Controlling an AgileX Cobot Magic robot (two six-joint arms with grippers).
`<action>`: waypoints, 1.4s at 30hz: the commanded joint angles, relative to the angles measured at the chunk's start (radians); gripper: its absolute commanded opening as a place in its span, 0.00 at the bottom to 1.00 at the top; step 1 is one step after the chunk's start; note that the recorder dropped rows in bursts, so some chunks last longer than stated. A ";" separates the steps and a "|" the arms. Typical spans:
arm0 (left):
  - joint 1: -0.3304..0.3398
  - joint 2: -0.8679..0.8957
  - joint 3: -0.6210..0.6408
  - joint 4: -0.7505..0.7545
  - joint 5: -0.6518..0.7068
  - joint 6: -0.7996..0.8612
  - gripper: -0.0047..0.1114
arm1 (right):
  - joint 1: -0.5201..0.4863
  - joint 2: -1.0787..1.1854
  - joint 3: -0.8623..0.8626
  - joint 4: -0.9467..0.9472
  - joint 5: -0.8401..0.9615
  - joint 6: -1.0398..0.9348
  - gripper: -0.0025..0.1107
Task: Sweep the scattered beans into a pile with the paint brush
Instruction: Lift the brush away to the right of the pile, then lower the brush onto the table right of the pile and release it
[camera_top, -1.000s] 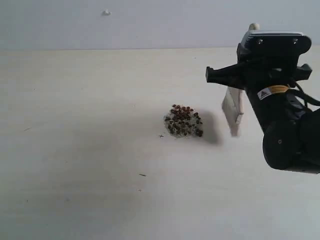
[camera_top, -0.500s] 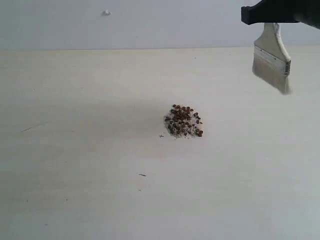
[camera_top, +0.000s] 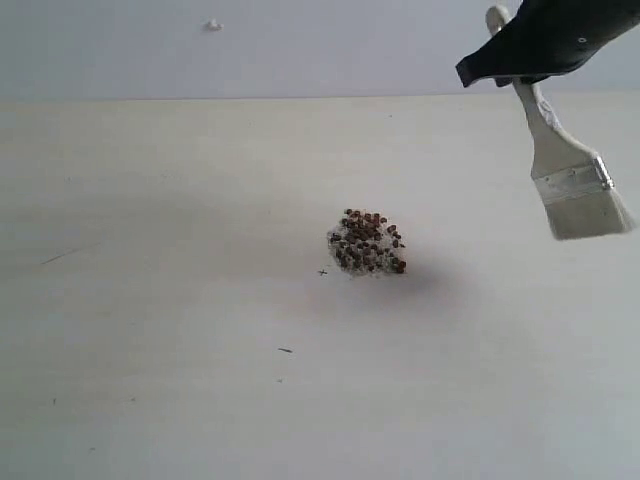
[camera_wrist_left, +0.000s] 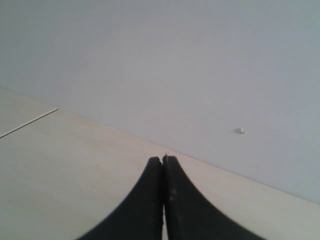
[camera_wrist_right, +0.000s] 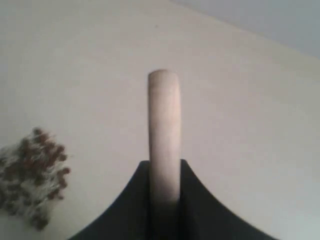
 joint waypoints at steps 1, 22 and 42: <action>0.003 0.003 0.004 -0.004 0.003 0.001 0.04 | -0.033 0.031 -0.097 0.322 0.219 -0.293 0.02; 0.003 0.003 0.004 -0.004 0.003 0.001 0.04 | -0.325 0.268 0.060 1.256 0.501 -0.866 0.02; 0.003 0.003 0.004 -0.004 0.003 0.001 0.04 | -0.325 0.421 0.060 1.276 0.407 -0.887 0.02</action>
